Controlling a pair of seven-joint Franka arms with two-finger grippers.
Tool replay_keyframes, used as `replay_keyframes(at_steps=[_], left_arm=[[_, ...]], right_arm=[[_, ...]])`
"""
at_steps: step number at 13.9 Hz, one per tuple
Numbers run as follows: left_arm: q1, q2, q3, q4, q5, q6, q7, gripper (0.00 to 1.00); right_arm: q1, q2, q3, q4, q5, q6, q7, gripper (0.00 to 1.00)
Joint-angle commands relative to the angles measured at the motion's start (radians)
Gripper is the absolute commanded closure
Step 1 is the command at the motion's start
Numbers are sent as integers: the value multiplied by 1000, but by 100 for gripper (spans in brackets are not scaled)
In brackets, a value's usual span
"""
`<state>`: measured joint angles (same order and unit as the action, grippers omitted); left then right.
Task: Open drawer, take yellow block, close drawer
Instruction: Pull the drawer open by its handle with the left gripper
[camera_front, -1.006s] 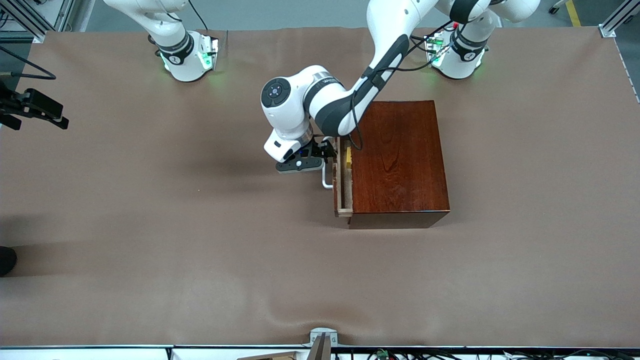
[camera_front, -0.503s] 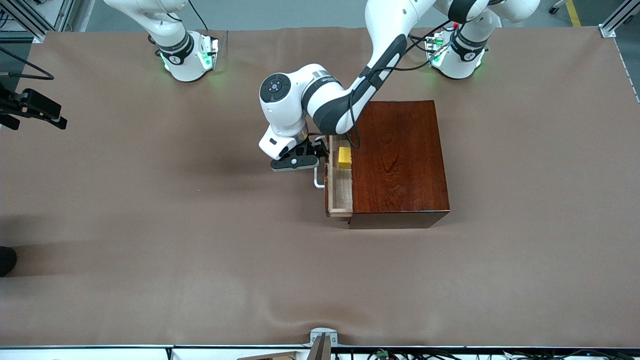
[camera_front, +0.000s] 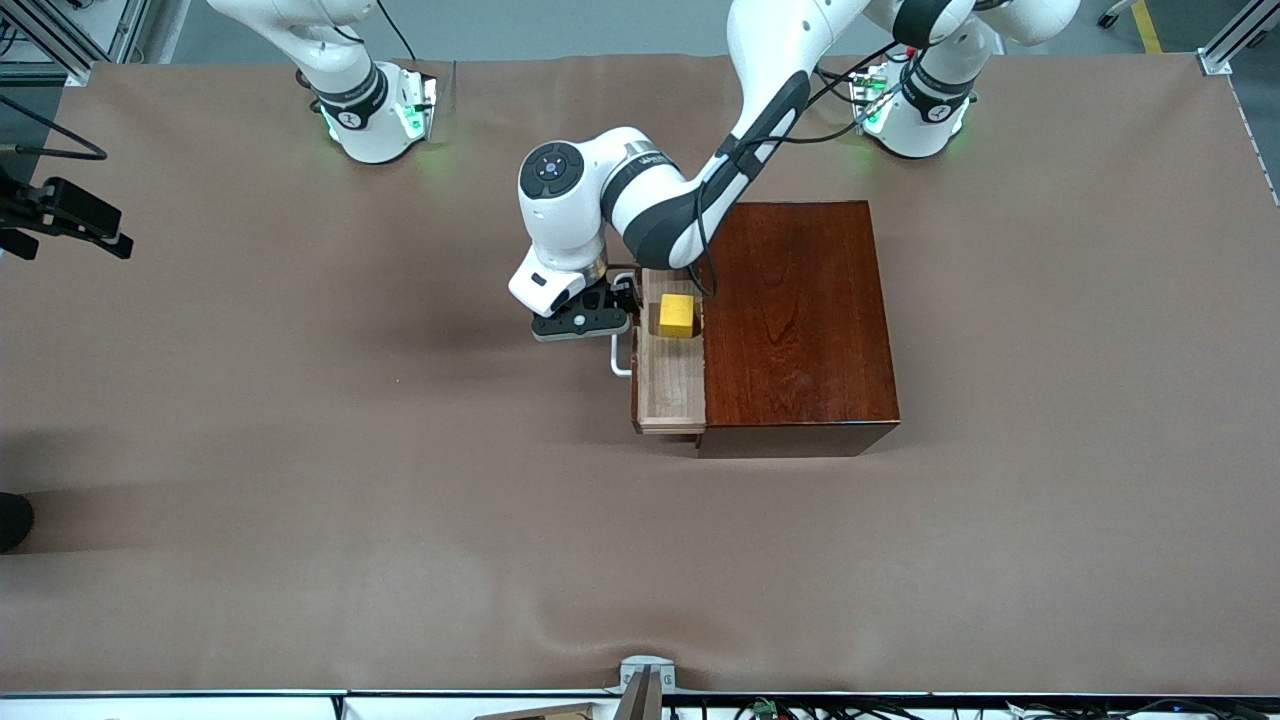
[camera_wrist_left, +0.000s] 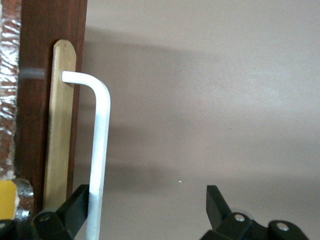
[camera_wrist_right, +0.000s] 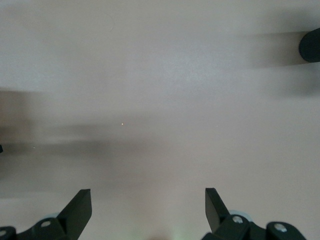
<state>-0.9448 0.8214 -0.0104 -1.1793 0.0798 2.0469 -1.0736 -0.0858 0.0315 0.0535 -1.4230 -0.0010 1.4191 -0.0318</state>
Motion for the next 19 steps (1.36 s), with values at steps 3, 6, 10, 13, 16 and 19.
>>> replay_keyframes(at_steps=[3, 6, 10, 13, 16, 19], left_arm=[[-22, 41, -2, 82, -46, 22, -23, 0], [-25, 56, -2, 110, -67, 22, -23, 0], [-32, 64, -2, 113, -67, 51, -23, 0], [-37, 70, -2, 122, -69, 61, -23, 0], [-37, 67, -2, 122, -69, 58, -23, 0], [-37, 53, 0, 119, -69, 33, -23, 0]], right_arm=[[-8, 4, 8, 4, -8, 11, -5, 0], [-17, 7, 8, -1, -5, 29, 3, 0], [-49, 56, 8, 1, 1, 41, 4, 0], [-74, 82, 8, -2, 9, 93, 4, 0], [-78, 87, 8, -10, 10, 87, 7, 0], [-83, 103, 8, -8, 12, 89, 24, 0]])
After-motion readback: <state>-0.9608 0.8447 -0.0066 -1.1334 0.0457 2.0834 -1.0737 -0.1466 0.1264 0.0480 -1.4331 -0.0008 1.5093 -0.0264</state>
